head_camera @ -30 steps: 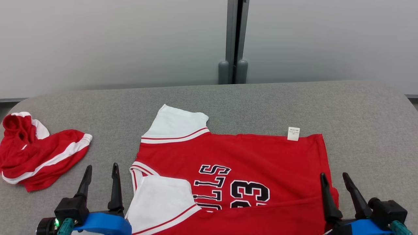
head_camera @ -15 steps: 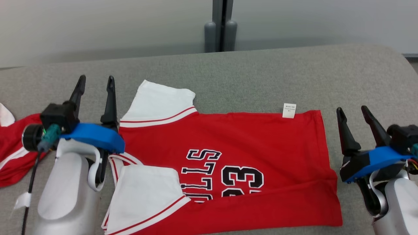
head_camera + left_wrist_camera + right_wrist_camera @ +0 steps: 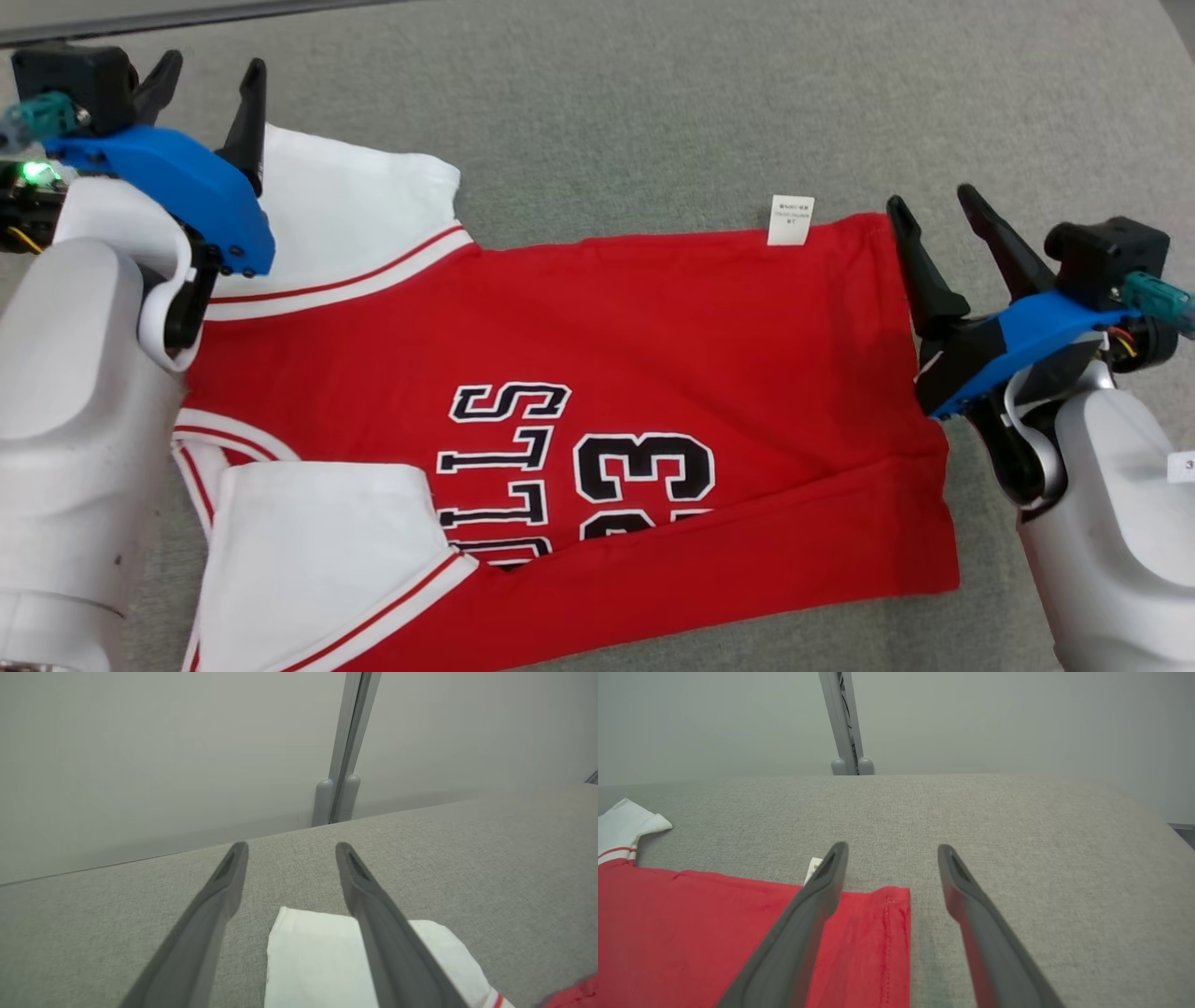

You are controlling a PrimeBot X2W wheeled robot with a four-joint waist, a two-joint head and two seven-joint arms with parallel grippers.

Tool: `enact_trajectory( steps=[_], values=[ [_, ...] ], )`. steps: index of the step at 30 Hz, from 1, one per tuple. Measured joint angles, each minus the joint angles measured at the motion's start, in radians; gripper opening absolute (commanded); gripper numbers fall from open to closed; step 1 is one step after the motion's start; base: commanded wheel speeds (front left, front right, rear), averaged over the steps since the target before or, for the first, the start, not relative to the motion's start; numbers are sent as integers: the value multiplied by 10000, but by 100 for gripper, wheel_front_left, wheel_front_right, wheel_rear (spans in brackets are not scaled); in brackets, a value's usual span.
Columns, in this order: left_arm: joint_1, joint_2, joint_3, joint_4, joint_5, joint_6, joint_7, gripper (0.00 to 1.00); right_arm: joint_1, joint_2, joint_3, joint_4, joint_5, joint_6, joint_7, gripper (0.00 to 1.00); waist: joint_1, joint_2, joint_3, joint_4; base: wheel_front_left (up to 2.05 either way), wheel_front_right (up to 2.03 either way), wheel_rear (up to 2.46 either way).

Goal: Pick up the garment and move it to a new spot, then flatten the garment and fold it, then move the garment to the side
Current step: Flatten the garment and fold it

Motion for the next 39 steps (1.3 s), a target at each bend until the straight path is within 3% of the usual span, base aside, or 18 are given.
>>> enact_trajectory(
  steps=[10, 25, 26, 27, 39],
  values=[
    [-858, 644, -1509, 1252, -1108, 0, 1429, 100, -677, 153, 673, 545, 313, 0, -391, 100, -3, -1, 763, -479, 0, 0, 0],
    [-1240, 744, -2307, 1939, -2439, 2, 1622, 100, -1096, 12, 1160, 1085, 614, 0, -385, 100, -4, -5, 993, -594, 0, 0, 0],
    [-1256, 742, -2401, 1958, -2495, 4, 1662, 63, -1102, 4, 1187, 1127, 650, 0, -370, 100, -4, -5, 988, -597, 0, 0, 0],
    [-1283, 748, -2508, 1956, -2497, 6, 1674, 0, -1120, -15, 1216, 1166, 700, 0, -295, 100, -5, -5, 982, -595, 0, 0, 0],
    [-1368, 637, -3551, 1825, -2882, -2, 978, 0, -1350, -341, 1592, 1565, 1039, 0, 782, 100, -4, -6, 803, -156, 0, 0, 0]
  ],
)
